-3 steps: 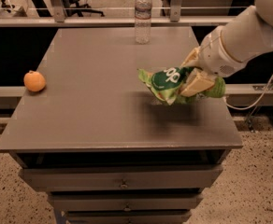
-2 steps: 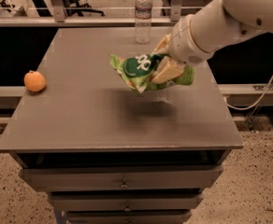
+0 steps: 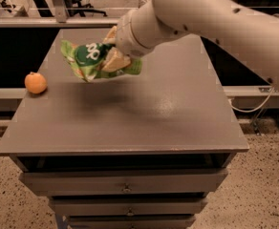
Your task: Move green rice chip bag near orange
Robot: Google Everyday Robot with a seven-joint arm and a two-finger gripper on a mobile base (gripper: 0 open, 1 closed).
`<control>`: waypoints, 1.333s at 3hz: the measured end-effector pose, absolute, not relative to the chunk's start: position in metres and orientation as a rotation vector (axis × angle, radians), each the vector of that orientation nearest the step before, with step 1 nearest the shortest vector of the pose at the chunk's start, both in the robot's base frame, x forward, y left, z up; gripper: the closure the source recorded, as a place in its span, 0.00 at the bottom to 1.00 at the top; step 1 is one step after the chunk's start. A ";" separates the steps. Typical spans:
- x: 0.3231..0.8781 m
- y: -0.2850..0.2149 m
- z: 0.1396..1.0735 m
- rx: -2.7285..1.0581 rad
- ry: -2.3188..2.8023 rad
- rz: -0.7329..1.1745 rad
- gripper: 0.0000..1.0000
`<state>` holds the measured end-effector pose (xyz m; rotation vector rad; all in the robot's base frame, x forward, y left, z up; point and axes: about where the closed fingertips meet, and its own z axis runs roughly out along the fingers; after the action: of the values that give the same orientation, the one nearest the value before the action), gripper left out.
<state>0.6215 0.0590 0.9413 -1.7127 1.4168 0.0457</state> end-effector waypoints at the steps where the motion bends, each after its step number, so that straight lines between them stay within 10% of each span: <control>1: 0.645 0.099 0.932 -1.689 1.386 0.024 1.00; 4: 0.673 0.148 0.893 -1.674 1.392 0.035 1.00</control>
Offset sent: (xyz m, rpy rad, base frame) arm 0.0615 0.0914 -0.0330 0.0445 -0.0704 -0.0187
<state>0.6729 0.1482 0.8927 -1.6743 1.3918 0.0346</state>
